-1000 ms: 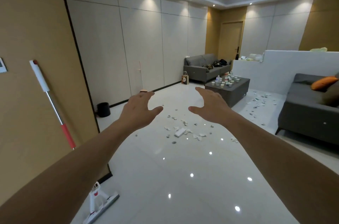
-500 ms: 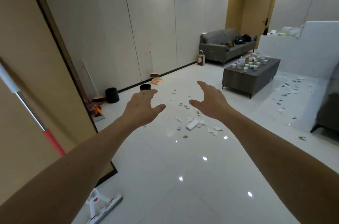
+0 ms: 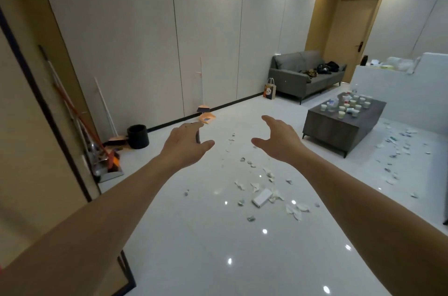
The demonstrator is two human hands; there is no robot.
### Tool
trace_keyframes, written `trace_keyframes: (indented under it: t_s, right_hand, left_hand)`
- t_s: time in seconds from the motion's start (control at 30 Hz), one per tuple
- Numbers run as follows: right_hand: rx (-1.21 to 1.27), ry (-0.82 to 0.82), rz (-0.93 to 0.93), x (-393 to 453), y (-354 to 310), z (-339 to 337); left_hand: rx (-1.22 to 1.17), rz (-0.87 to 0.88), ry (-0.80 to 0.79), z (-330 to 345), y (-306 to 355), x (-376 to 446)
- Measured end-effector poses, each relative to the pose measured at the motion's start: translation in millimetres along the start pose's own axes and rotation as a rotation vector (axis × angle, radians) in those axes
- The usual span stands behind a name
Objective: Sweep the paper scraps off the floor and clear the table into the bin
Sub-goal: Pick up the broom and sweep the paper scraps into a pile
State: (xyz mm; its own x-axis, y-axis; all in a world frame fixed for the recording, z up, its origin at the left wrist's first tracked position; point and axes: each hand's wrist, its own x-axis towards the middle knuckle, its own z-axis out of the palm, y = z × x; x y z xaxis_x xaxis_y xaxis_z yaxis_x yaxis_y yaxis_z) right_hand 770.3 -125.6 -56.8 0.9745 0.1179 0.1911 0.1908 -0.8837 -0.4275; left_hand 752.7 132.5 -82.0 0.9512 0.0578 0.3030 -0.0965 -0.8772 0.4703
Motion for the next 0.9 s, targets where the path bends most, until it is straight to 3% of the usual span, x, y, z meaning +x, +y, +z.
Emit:
trace_keyframes:
  t_s: [0.27, 0.53, 0.9]
  right_hand:
    - [-0.024, -0.029, -0.008, 187.7, -27.5, 60.5]
    - [0.001, -0.047, -0.045, 409.5, -11.7, 134.5]
    - [0.048, -0.108, -0.044, 696.1, -7.8, 195.3]
  left_hand:
    - [0.005, 0.018, 0.009, 22.1, -76.2, 172.1]
    - [0.029, -0.013, 0.031, 67.7, -137.7, 378.2]
    - [0.108, -0.114, -0.076, 125.3, -206.4, 647.5]
